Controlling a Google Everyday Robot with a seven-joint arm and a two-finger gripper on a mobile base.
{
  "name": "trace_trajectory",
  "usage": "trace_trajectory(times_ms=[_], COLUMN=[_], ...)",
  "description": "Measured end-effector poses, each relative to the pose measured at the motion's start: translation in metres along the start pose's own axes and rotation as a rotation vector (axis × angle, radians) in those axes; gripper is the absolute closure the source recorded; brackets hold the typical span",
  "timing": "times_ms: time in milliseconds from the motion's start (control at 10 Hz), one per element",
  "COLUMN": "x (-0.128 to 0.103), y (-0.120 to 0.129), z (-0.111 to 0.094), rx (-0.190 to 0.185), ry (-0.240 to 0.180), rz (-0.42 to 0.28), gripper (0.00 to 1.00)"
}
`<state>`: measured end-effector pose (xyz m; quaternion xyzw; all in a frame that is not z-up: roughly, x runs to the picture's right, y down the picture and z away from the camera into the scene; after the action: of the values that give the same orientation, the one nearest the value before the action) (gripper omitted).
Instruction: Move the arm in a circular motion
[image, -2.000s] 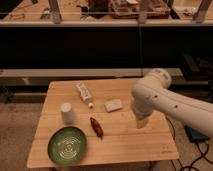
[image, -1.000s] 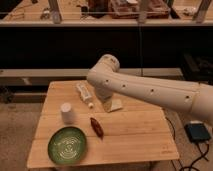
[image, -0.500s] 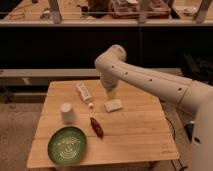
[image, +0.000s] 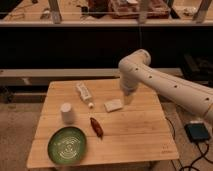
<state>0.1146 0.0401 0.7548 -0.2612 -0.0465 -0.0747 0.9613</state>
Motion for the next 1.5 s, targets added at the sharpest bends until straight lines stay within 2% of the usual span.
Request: trace_trajectory(times_ms=[400,700,900,1000,1200,1500], x=[0.044,0.051,0.035,0.018,-0.029,-0.054], y=[0.047,0.055,0.054,0.053,0.050,0.025], z=[-0.007,-0.009,-0.009,-0.009,-0.008,-0.004], rx=[-0.028,-0.024,-0.022,-0.021,-0.020,-0.003], ry=[-0.023,-0.028,-0.032,-0.034,-0.044,-0.035], rz=[0.038,0.010,-0.021,-0.038,-0.088,-0.135], gripper=[0.41,0.41,0.41,0.41,0.41,0.41])
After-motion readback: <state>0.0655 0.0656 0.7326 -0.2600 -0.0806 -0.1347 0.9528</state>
